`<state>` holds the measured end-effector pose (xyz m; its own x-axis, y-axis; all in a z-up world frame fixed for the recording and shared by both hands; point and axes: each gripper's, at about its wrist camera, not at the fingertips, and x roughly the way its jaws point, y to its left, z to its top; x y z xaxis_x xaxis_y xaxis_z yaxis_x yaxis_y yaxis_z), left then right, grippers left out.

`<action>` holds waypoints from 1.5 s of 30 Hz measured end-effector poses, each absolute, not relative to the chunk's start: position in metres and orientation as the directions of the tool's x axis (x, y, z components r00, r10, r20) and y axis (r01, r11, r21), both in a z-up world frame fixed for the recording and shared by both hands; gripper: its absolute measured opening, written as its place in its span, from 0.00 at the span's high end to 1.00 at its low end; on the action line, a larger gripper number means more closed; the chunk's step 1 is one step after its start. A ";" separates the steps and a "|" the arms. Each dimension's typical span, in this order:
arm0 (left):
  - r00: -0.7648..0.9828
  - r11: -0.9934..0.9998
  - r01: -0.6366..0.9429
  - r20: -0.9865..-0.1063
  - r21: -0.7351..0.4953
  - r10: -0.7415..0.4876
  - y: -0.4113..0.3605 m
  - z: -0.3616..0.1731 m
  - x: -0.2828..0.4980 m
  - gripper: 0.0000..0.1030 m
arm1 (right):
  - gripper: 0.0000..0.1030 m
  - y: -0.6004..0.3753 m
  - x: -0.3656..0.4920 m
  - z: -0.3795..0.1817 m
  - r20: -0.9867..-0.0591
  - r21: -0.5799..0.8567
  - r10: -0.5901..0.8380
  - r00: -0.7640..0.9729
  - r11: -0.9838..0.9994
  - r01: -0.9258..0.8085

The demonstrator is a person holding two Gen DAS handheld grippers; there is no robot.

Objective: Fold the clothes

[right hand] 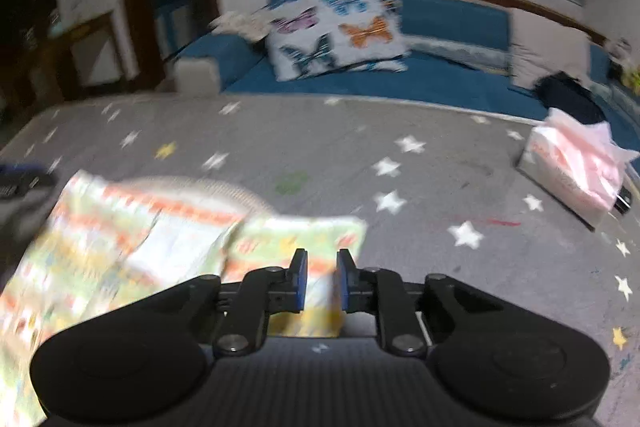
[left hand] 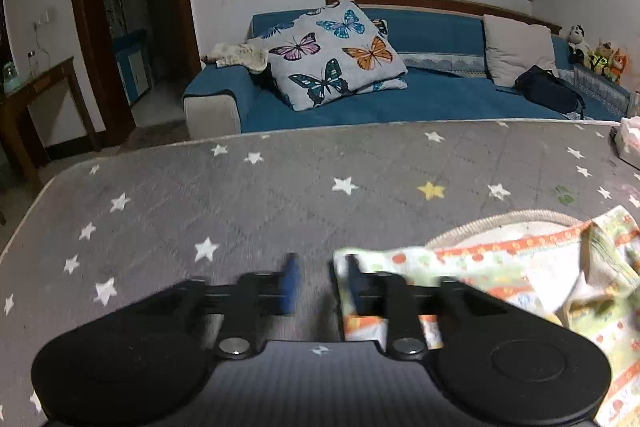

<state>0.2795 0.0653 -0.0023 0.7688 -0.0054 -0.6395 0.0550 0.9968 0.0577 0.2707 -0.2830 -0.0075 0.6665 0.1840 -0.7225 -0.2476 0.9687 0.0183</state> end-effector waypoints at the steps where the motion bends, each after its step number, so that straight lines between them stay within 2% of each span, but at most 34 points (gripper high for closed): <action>1: 0.768 0.997 0.060 -0.641 0.054 -0.011 0.066 -0.003 0.276 0.49 | 0.85 -0.278 0.265 -0.008 -0.732 0.009 0.195 0.653 0.961 -0.276; 4: 0.764 0.991 0.124 -0.643 0.057 -0.059 0.055 -0.003 0.263 0.42 | 0.85 -0.263 0.253 -0.012 -0.761 0.005 0.235 0.604 0.934 -0.357; 8: 0.751 0.979 0.194 -0.652 0.067 -0.104 0.038 -0.006 0.254 0.41 | 0.85 -0.235 0.262 -0.019 -0.778 0.042 0.297 0.554 0.904 -0.425; 10: 0.745 0.973 0.222 -0.655 0.065 -0.126 0.030 -0.006 0.252 0.41 | 0.85 -0.221 0.277 -0.017 -0.766 0.095 0.343 0.543 0.897 -0.432; 14: 0.731 0.961 0.269 -0.663 0.062 -0.161 0.021 -0.009 0.247 0.39 | 0.82 -0.209 0.301 0.006 -0.682 0.223 0.448 0.577 0.880 -0.420; 16: 0.722 0.957 0.283 -0.671 0.062 -0.170 0.019 -0.014 0.244 0.38 | 0.81 -0.205 0.304 0.016 -0.651 0.244 0.483 0.586 0.864 -0.441; 19: 0.710 0.954 0.293 -0.683 0.065 -0.172 0.017 -0.021 0.240 0.38 | 0.81 -0.188 0.307 0.019 -0.668 0.222 0.505 0.547 0.837 -0.500; 21: 0.708 0.954 0.290 -0.687 0.068 -0.167 0.017 -0.025 0.236 0.38 | 0.83 -0.174 0.308 0.013 -0.696 0.192 0.502 0.514 0.819 -0.540; 25: 0.700 0.958 0.284 -0.693 0.050 -0.171 0.023 -0.029 0.230 0.38 | 0.84 -0.149 0.319 -0.010 -0.769 0.107 0.410 0.491 0.839 -0.534; 28: 0.700 0.956 0.290 -0.691 0.046 -0.179 0.026 -0.027 0.223 0.37 | 0.83 -0.138 0.320 -0.026 -0.791 0.040 0.350 0.502 0.848 -0.529; 31: 0.706 0.954 0.296 -0.683 0.042 -0.189 0.028 -0.024 0.215 0.32 | 0.82 -0.133 0.316 -0.030 -0.786 0.013 0.334 0.520 0.850 -0.526; 34: 0.715 0.953 0.299 -0.673 0.052 -0.188 0.030 -0.023 0.207 0.32 | 0.82 -0.132 0.319 -0.032 -0.784 0.009 0.330 0.526 0.853 -0.522; 36: 0.717 0.953 0.297 -0.672 0.056 -0.184 0.032 -0.024 0.203 0.32 | 0.91 -0.130 0.318 -0.032 -0.781 0.007 0.338 0.526 0.846 -0.532; 38: 0.714 0.954 0.293 -0.676 0.056 -0.180 0.036 -0.025 0.199 0.32 | 0.95 -0.127 0.314 -0.031 -0.776 -0.022 0.329 0.538 0.839 -0.544; 45: 0.706 0.955 0.290 -0.689 0.069 -0.165 0.046 -0.036 0.188 0.32 | 0.98 -0.128 0.323 -0.018 -0.727 -0.110 0.267 0.632 0.864 -0.492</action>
